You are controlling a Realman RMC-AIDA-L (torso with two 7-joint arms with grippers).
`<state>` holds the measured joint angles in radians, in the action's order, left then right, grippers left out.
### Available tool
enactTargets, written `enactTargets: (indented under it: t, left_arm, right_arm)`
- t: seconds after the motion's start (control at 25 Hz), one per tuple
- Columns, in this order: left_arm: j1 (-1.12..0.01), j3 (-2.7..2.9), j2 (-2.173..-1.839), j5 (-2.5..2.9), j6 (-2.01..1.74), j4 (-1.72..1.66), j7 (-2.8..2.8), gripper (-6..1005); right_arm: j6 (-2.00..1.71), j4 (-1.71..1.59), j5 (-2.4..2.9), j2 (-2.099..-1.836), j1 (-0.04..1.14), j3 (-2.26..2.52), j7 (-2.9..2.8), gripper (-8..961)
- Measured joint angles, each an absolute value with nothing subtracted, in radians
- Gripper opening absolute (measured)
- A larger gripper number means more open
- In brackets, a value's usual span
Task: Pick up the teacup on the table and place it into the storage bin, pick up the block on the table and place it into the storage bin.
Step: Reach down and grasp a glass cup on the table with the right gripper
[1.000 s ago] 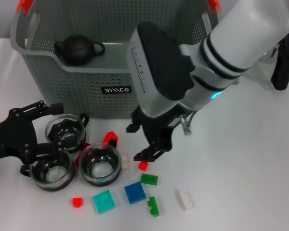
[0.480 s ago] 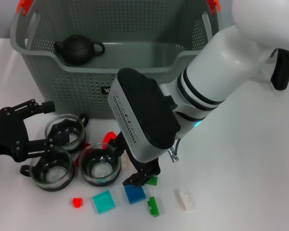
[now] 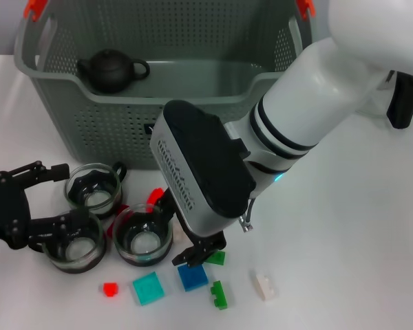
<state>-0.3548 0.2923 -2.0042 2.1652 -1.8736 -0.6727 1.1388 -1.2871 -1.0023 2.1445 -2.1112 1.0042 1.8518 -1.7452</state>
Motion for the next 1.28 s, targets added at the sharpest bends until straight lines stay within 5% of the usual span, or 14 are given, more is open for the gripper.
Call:
enactTargets:
  t: [1.28]
  left_arm:
    - [-0.356, 0.279, -2.011, 2.154, -1.861, -0.67, 1.135, 901]
  right_arm:
    - [-0.977, -0.936, 2.131, -2.124, 1.0, 2.135, -1.739, 668]
